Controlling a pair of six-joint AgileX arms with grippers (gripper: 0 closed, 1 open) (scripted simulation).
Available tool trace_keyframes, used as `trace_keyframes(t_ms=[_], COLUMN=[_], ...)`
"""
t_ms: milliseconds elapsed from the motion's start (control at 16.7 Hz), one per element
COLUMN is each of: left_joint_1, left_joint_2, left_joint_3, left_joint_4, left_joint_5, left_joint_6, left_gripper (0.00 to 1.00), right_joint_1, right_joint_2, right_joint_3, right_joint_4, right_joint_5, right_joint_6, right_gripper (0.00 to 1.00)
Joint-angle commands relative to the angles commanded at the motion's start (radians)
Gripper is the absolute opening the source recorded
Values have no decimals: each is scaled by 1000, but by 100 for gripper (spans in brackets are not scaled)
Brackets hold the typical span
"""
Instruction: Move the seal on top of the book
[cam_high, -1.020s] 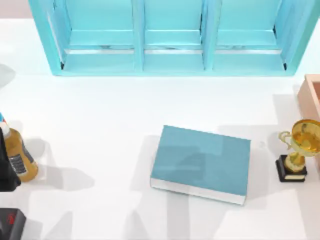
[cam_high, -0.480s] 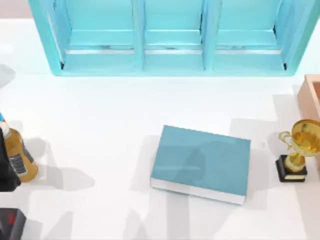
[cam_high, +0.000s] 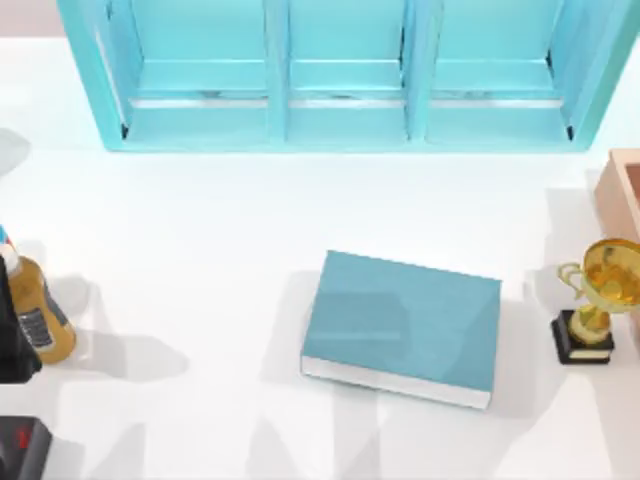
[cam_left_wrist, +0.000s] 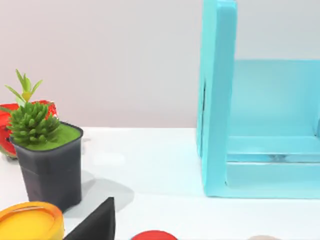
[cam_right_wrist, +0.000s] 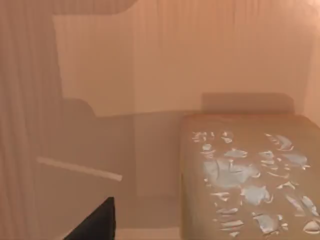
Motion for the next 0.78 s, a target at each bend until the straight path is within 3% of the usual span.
trace_keyframes(t_ms=[360, 780], left_joint_1=[0, 0], left_joint_2=[0, 0], left_joint_3=[0, 0], left_joint_4=[0, 0], left_joint_5=[0, 0], left_joint_6=[0, 0], left_gripper=[100, 100], right_joint_1=[0, 0], right_joint_2=[18, 18], right_joint_3=[-51, -51], right_joint_4=[58, 58], right_joint_5=[0, 0], right_joint_6=[0, 0], right_gripper=[100, 47])
